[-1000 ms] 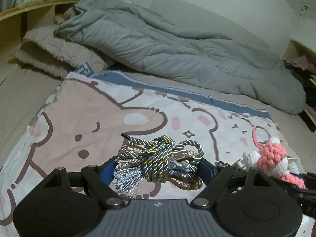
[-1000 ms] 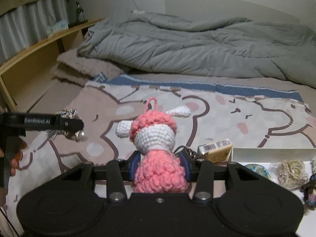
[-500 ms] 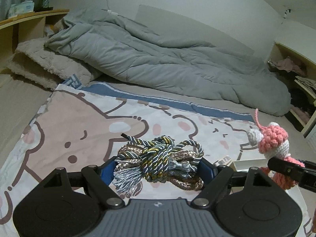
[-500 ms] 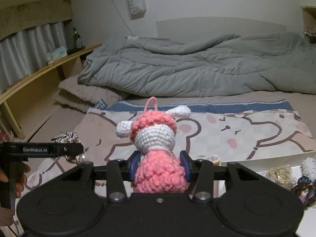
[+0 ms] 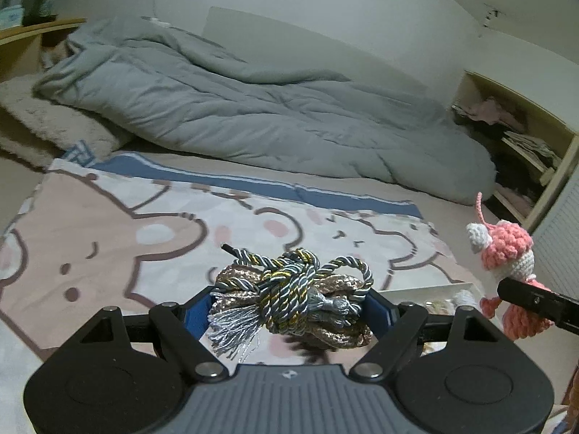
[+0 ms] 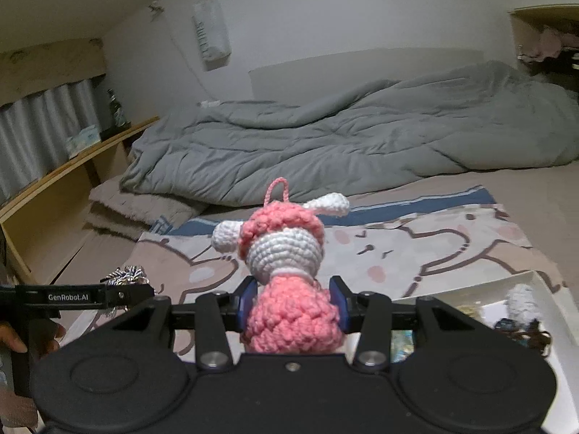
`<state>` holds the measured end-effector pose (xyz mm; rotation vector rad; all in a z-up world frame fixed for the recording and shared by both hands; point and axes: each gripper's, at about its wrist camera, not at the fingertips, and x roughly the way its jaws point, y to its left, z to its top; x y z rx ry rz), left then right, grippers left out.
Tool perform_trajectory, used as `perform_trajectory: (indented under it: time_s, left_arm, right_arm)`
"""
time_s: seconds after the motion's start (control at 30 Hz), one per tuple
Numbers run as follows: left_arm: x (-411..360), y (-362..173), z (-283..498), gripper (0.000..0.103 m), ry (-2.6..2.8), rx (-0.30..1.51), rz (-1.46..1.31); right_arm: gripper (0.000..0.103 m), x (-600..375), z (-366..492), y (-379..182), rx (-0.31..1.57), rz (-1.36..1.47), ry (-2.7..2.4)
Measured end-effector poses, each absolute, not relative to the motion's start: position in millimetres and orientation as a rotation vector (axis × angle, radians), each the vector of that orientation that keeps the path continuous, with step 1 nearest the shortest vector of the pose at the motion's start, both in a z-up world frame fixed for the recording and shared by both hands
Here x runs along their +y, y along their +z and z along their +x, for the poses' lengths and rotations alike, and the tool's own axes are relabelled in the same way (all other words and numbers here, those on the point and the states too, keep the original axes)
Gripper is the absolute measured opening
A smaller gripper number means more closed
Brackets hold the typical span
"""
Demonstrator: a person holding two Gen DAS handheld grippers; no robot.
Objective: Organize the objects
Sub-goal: 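Lift rope bundle with left tool while right tool carries pink doll toward box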
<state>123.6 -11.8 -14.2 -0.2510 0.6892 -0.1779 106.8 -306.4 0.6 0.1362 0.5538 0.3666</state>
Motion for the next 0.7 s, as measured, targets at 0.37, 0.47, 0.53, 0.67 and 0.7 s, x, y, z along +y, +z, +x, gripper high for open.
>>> perform_trajectory:
  time_s: [0.37, 0.47, 0.53, 0.67, 0.7]
  left_arm:
    - [-69.8, -16.6, 133.1, 0.083, -0.296, 0.698, -0.221]
    - [-88.3, -18.7, 136.1, 0.083, -0.329, 0.703, -0.2]
    - [-101.4, -20.6, 137.5, 0.083, -0.356, 0.706, -0.178]
    - [-127.6, -23.9, 138.2, 0.083, -0.417, 0.699, -0.127]
    - [-134.2, -24.6, 137.9, 0.083, -0.435, 0.695, -0.113]
  right_arm:
    - [0.045, -373.6, 99.1, -1.4, 0.545, 0.182, 0.264]
    - [0.045, -392.0, 97.1, -4.2, 0.549, 0.19, 0.237]
    - [0.045, -404.3, 96.2, -7.1, 0.553, 0.194, 0.217]
    - [0.045, -426.4, 96.4, -12.7, 0.562, 0.196, 0.19]
    - [0.045, -432.6, 96.3, -14.6, 0.565, 0.193, 0.182]
